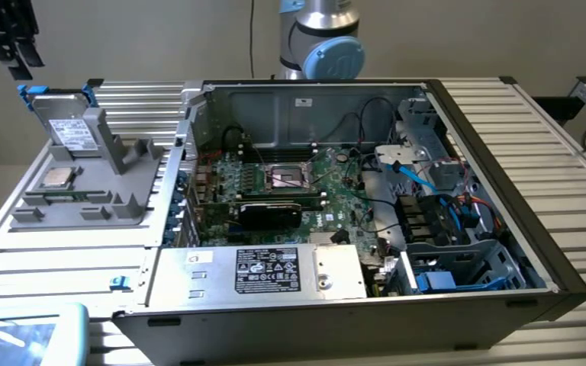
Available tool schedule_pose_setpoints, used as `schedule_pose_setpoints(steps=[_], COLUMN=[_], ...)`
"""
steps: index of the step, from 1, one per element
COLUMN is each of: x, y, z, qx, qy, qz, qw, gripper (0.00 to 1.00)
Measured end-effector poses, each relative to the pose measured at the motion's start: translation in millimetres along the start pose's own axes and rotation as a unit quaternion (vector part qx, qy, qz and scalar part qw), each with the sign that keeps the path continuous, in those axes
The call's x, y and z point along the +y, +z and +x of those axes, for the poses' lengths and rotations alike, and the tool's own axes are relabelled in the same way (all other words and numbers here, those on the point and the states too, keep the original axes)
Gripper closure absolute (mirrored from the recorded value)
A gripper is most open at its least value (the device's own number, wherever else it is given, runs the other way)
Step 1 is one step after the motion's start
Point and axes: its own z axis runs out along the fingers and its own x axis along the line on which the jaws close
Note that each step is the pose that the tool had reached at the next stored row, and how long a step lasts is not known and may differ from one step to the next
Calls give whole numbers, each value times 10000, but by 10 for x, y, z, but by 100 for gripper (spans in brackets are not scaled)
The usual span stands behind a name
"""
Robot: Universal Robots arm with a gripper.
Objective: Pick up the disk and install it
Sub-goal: 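Pick up the disk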
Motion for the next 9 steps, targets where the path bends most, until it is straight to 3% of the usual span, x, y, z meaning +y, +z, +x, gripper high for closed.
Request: schedule_pose_setpoints(steps=[9], x=[-6], y=[165], z=[-6], qx=[0], qy=[1], qz=[2], qw=[10000], gripper=[49])
